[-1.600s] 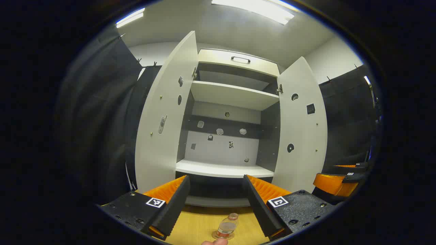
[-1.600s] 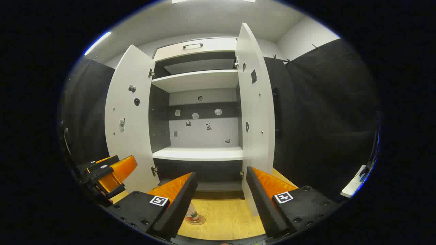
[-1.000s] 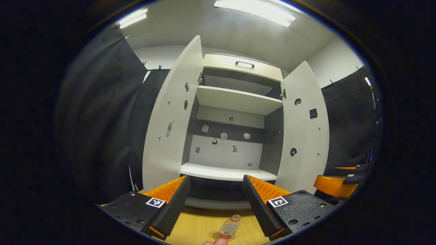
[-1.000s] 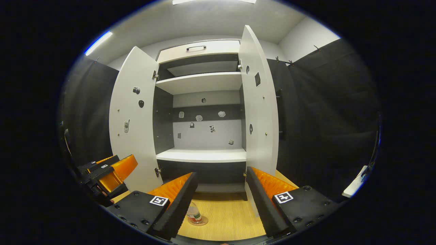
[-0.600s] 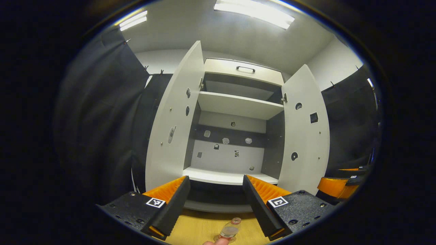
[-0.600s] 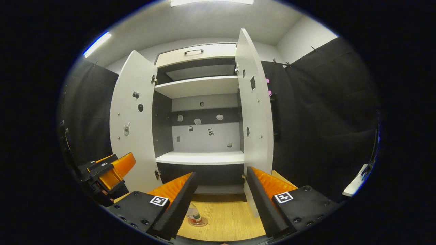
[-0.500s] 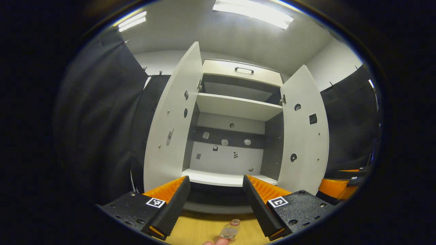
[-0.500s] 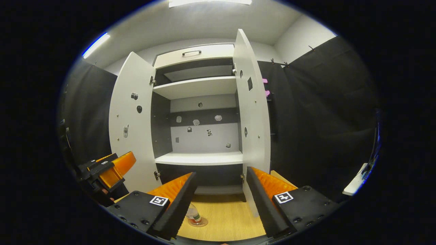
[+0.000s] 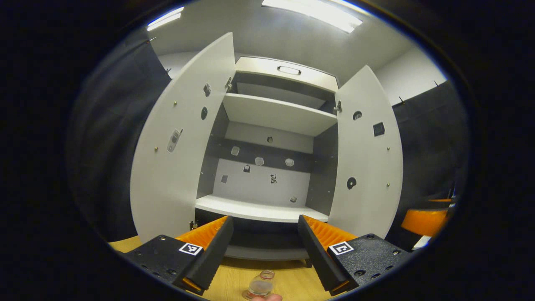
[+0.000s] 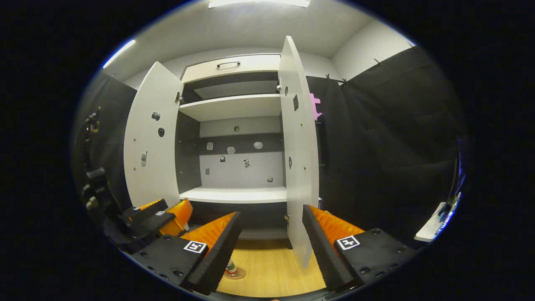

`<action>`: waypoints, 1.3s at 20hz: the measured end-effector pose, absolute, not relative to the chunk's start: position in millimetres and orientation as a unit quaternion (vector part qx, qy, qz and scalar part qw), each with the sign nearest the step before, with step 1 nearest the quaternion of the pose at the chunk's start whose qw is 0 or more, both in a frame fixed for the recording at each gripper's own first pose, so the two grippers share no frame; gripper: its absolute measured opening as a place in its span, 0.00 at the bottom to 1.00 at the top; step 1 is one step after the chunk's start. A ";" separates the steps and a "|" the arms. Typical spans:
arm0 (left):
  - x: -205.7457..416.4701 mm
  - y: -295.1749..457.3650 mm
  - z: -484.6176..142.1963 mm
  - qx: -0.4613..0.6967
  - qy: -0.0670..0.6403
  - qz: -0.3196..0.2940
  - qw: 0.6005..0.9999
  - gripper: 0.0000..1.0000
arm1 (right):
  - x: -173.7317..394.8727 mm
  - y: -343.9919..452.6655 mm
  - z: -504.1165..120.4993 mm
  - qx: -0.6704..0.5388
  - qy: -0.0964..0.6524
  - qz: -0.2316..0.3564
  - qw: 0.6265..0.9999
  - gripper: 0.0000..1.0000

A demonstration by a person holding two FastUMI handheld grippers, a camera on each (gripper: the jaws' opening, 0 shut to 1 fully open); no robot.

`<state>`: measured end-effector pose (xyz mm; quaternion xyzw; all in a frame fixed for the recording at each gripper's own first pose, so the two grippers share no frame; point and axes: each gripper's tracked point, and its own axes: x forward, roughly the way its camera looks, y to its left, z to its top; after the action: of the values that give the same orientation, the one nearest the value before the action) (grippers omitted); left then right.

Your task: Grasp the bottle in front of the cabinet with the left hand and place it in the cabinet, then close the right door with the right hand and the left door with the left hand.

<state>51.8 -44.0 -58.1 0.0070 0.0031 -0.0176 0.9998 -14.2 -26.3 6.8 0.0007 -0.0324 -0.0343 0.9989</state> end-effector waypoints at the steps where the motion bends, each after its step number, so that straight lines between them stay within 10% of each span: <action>1: 58.3 -46.9 -78.5 0.014 0.016 -0.019 1.000 0.95 | -14.8 -27.2 6.3 -0.002 -0.032 -0.037 0.999 0.97; 21: 47.9 -37.6 -332.9 0.045 0.156 -0.026 0.986 0.95 | -19.2 -63.6 -26.7 -0.025 0.012 -0.098 0.995 0.97; 23: 46.2 -38.1 -333.9 0.048 0.161 -0.027 0.986 0.73 | -19.1 -62.5 -28.5 -0.030 0.016 -0.098 0.995 0.97; 26: 42.2 -43.4 -331.3 0.051 0.178 -0.046 0.982 0.69 | -16.5 -58.2 -29.7 -0.027 0.015 -0.093 0.995 0.97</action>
<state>42.2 -43.4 -331.3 0.0511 0.1781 -0.0459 0.9816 -16.5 -58.2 -29.7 -0.0272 0.0151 -0.0931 0.9952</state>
